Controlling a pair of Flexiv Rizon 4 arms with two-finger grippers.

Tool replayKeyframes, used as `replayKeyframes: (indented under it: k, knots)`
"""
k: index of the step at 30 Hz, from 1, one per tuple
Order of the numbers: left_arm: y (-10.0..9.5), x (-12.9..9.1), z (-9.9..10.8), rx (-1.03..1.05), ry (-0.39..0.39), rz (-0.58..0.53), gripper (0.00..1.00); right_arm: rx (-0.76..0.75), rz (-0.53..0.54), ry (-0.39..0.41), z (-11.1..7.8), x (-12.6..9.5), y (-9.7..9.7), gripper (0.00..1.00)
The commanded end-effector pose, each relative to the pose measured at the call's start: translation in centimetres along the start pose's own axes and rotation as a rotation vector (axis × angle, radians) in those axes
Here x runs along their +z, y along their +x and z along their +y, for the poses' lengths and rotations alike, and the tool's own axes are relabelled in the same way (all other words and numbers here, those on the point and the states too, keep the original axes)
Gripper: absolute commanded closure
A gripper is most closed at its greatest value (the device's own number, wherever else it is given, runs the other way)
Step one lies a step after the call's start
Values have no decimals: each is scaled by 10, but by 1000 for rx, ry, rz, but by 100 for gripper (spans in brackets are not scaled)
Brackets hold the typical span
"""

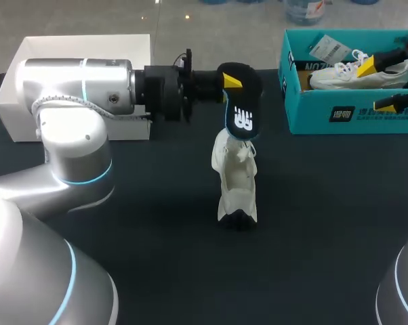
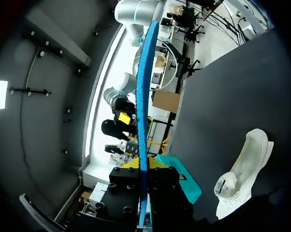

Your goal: Take the shoe out of the shoebox, open the shoe tongue, remove and reinsert the insole, then place the shoe into the shoebox

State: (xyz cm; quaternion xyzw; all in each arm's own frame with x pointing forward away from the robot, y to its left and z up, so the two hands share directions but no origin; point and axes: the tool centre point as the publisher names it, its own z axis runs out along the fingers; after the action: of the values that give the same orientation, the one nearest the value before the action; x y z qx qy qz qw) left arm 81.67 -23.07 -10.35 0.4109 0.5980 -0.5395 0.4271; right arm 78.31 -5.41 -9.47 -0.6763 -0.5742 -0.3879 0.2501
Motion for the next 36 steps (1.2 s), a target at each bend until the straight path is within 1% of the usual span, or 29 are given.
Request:
replayKeyframes:
  k: [1,5,8,11,32,36]
  knots:
    - [6,-8,-15,-38,-3,8,100,1,-2,0,-1,0,0,0]
    - [8,-15,-29,-116,-5,12,100,1,-2,0,-1,0,0,0]
    - [11,-21,-42,-174,19,29,100,1,-2,0,-1,0,0,0]
    - [13,-23,-54,-211,44,18,100,1,-2,0,-1,0,0,0]
    - [13,-23,-54,-211,44,18,100,1,-2,0,-1,0,0,0]
    - [25,-26,-66,-249,83,48,100,1,-2,0,-1,0,0,0]
